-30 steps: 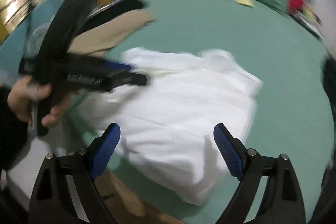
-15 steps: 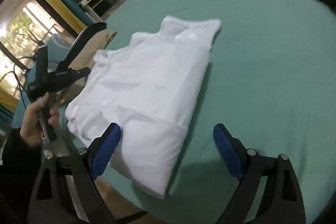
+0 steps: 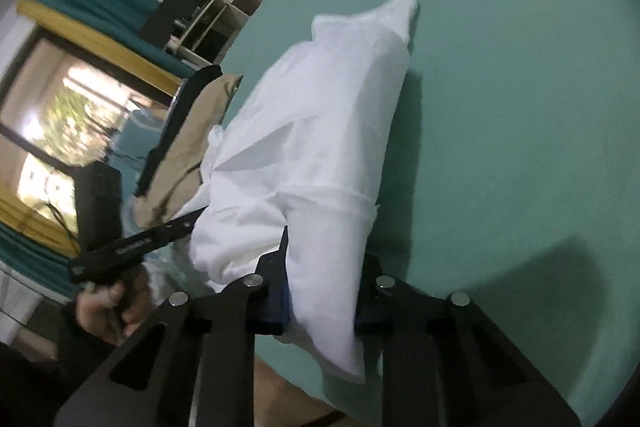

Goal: Fold large clothes

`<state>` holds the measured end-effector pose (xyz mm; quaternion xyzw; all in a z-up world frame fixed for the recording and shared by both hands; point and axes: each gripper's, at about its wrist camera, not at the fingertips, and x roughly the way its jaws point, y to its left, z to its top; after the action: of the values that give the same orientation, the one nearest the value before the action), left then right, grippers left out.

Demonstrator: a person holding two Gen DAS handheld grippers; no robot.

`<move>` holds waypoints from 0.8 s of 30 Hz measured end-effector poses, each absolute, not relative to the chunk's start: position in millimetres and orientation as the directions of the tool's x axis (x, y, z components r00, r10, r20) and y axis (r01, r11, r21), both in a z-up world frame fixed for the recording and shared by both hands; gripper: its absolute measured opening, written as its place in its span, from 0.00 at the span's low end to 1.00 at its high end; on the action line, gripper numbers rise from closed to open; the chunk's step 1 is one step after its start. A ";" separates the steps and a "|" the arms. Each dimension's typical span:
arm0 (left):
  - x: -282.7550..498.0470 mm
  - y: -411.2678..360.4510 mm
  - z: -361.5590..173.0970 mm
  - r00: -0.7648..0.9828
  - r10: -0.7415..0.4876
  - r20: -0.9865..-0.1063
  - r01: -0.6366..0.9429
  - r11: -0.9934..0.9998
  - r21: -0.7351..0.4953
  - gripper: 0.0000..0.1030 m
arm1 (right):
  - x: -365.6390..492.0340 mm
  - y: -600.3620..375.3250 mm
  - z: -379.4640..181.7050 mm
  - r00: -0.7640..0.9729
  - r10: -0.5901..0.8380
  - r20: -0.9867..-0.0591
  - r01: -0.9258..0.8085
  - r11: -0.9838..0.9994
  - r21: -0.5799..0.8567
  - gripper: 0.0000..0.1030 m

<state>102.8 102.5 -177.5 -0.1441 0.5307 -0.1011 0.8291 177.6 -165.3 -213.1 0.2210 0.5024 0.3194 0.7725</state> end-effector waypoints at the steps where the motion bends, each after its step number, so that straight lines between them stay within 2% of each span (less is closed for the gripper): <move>1: 102.2 97.7 -177.2 0.413 -0.330 -0.849 0.018 0.935 -0.355 0.09 | 175.5 -168.7 -205.5 0.307 0.697 -0.649 -0.279 0.717 0.639 0.19; 5: 91.7 78.3 -177.9 0.388 -0.371 -0.844 0.040 0.921 -0.387 0.09 | 170.6 -190.8 -181.5 0.350 0.624 -0.699 -0.290 0.782 0.552 0.19; 11: 84.5 37.1 -190.7 0.297 -0.395 -0.869 0.068 0.917 -0.393 0.10 | 158.1 -213.0 -189.7 0.313 0.581 -0.752 -0.299 0.811 0.503 0.22; 13: 88.4 33.1 -186.7 0.277 -0.383 -0.881 0.078 0.923 -0.377 0.16 | 156.0 -216.9 -193.6 0.320 0.567 -0.759 -0.288 0.821 0.492 0.30; 14: 91.6 33.7 -182.1 0.269 -0.373 -0.888 0.079 0.927 -0.366 0.21 | 156.8 -218.2 -194.8 0.320 0.566 -0.760 -0.288 0.822 0.491 0.36; 17: 99.5 51.6 -160.8 0.320 -0.333 -0.887 0.073 0.942 -0.327 0.40 | 158.8 -224.9 -194.0 0.321 0.565 -0.760 -0.294 0.823 0.487 0.46; 19: 100.8 61.8 -147.8 0.363 -0.311 -0.878 0.073 0.949 -0.306 0.43 | 157.5 -233.0 -188.8 0.360 0.549 -0.755 -0.298 0.834 0.465 0.55; 21: 111.7 63.4 -146.0 0.372 -0.315 -0.873 0.080 0.948 -0.308 0.43 | 158.1 -237.8 -180.7 0.418 0.522 -0.743 -0.296 0.852 0.432 0.69; 24: 133.5 55.3 -152.1 0.359 -0.310 -0.880 0.089 0.950 -0.298 0.44 | 161.8 -245.0 -173.3 0.465 0.511 -0.723 -0.308 0.859 0.409 0.73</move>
<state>133.5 55.3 -152.1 -0.0999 0.5527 -0.1219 0.8183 161.8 -245.0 -173.3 0.1111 0.4574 0.2413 0.8486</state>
